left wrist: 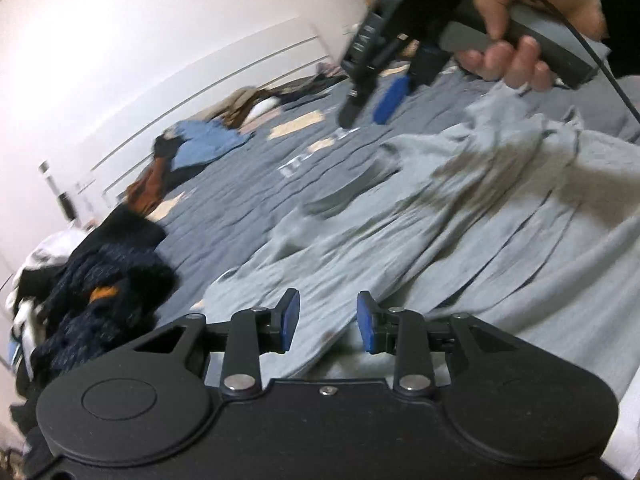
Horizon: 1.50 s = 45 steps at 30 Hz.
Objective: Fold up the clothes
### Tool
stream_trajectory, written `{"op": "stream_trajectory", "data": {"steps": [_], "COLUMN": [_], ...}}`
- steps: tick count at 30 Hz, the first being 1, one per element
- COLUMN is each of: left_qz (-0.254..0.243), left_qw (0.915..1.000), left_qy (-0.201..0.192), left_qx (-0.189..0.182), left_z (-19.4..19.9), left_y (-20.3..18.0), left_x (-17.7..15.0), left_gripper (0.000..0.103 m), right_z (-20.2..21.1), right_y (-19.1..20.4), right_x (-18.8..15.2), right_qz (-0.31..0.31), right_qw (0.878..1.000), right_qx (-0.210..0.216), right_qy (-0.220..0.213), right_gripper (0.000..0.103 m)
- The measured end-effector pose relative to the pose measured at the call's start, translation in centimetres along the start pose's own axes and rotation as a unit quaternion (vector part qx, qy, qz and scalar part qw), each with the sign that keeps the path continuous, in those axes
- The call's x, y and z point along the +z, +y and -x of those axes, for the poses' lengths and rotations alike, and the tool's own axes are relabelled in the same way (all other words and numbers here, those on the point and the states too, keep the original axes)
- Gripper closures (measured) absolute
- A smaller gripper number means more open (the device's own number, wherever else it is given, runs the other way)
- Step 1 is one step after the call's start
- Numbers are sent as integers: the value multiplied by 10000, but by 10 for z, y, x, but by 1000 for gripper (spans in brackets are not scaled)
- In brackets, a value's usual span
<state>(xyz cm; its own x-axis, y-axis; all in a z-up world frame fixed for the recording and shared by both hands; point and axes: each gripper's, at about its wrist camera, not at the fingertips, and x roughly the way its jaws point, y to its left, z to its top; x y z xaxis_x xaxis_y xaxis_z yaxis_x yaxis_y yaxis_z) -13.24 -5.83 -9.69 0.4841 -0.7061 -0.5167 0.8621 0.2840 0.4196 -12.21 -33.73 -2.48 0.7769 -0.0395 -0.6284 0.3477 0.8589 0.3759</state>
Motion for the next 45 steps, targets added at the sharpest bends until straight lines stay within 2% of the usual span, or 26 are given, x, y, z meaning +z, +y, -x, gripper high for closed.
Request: {"op": "stream_trajectory", "data": {"steps": [5, 11, 18, 20, 21, 24, 30, 33, 40, 45], "left_qz": [-295, -524, -1011, -1056, -1062, -1220, -1582, -1560, -1579, -1316], "left_qw": [9994, 9979, 9937, 9930, 9926, 9916, 9865, 9859, 9823, 9852], "left_qy": [-35, 20, 215, 234, 257, 169, 285, 350, 383, 305], "left_qx": [-189, -367, -431, -480, -535, -397, -310, -500, -929, -1053], "left_z": [-17, -40, -64, -68, -70, -74, -87, -86, -61, -56], "left_y": [-27, -51, -78, -82, -84, -90, -107, -106, -97, -91], "left_x": [13, 26, 30, 30, 30, 33, 33, 35, 40, 44], "left_gripper": [68, 68, 70, 77, 88, 89, 89, 102, 102, 102], "right_z": [22, 31, 32, 31, 31, 29, 20, 15, 10, 15], "right_y": [-52, -74, -97, -102, -104, -114, -129, -131, -145, -145], "right_x": [-22, -40, -56, -58, -58, -60, -61, -63, -62, -59], "right_qz": [-623, -681, -761, -766, -770, -834, -1028, -969, -1295, -1331], "right_qw": [9978, 9975, 9965, 9964, 9962, 9954, 9932, 9934, 9900, 9896], "right_qx": [-204, -160, -267, -289, -318, -417, -513, -575, -535, -527], "right_qy": [-28, -37, 204, 229, 237, 204, 204, 217, 165, 163], "right_gripper": [58, 57, 57, 57, 57, 57, 57, 57, 58, 57]}}
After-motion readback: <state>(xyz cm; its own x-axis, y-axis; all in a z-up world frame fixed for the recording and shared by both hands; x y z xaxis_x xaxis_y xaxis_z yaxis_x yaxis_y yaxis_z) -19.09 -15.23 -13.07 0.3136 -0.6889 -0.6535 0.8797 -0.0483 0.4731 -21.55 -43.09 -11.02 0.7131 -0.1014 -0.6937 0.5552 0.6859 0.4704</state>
